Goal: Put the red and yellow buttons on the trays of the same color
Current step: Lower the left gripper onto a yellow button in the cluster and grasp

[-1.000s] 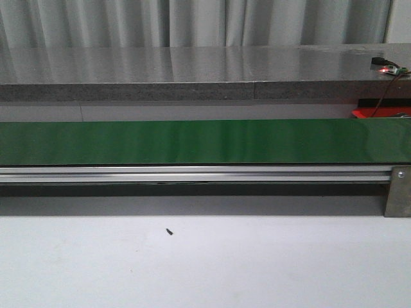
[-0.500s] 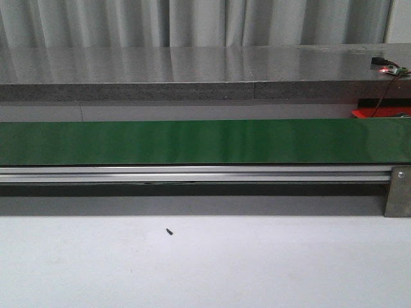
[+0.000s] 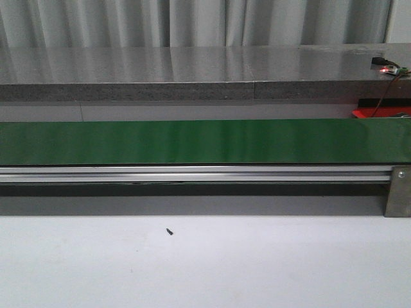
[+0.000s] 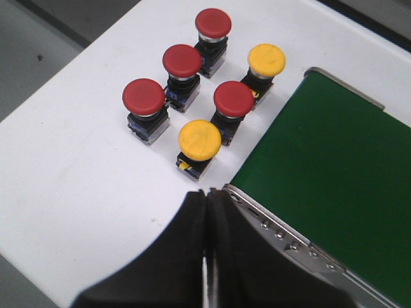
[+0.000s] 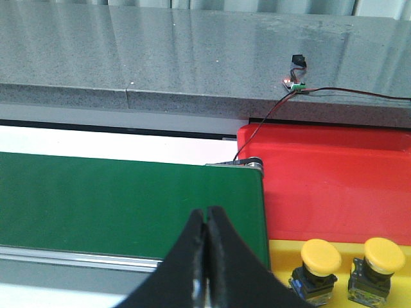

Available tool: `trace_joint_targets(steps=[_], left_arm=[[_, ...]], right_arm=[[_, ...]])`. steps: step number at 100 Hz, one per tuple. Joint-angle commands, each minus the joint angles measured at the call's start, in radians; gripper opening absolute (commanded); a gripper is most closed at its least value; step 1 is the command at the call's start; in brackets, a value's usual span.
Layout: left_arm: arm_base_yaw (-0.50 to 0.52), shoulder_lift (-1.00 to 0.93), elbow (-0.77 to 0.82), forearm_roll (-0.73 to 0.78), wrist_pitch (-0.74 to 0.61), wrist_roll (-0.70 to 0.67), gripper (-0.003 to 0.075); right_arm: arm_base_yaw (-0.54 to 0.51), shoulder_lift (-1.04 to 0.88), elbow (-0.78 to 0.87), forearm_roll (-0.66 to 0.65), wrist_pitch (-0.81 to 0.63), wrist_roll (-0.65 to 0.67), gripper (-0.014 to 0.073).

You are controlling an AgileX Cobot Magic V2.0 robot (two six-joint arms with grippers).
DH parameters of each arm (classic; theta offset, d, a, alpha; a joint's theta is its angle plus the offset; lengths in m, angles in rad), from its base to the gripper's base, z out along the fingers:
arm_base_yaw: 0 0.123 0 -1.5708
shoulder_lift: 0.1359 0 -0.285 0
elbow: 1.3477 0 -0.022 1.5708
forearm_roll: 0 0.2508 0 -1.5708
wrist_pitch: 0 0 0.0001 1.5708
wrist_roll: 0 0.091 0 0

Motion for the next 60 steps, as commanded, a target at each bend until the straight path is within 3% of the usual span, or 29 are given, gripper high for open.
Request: trace_joint_targets(steps=[1,8,25,30,36,60], left_arm=[[0.012,0.052,-0.074,-0.012,-0.017,0.023,0.0011],[0.013,0.113,-0.11,-0.02,-0.003,0.055,0.0107],[0.013,0.229,-0.183,-0.041,0.004,0.09,0.0527],[0.013,0.256,-0.203,-0.045,0.012,0.09,0.0603],[0.013,0.292,-0.229,-0.047,0.03,0.09,0.063],[0.047,0.425,-0.316,-0.072,0.103,0.072,0.0574]], right_arm=[[0.0,0.003,-0.024,0.004,-0.072,-0.008,-0.0068],[0.0,0.003,-0.024,0.004,-0.072,-0.008,-0.0068],[0.0,0.003,-0.024,0.004,-0.072,-0.008,-0.0068],[0.0,0.003,-0.024,0.004,-0.072,-0.008,-0.0068],[0.0,0.003,-0.024,0.004,-0.072,-0.008,-0.0068],[0.0,0.003,-0.024,0.004,-0.072,-0.008,-0.0068]])
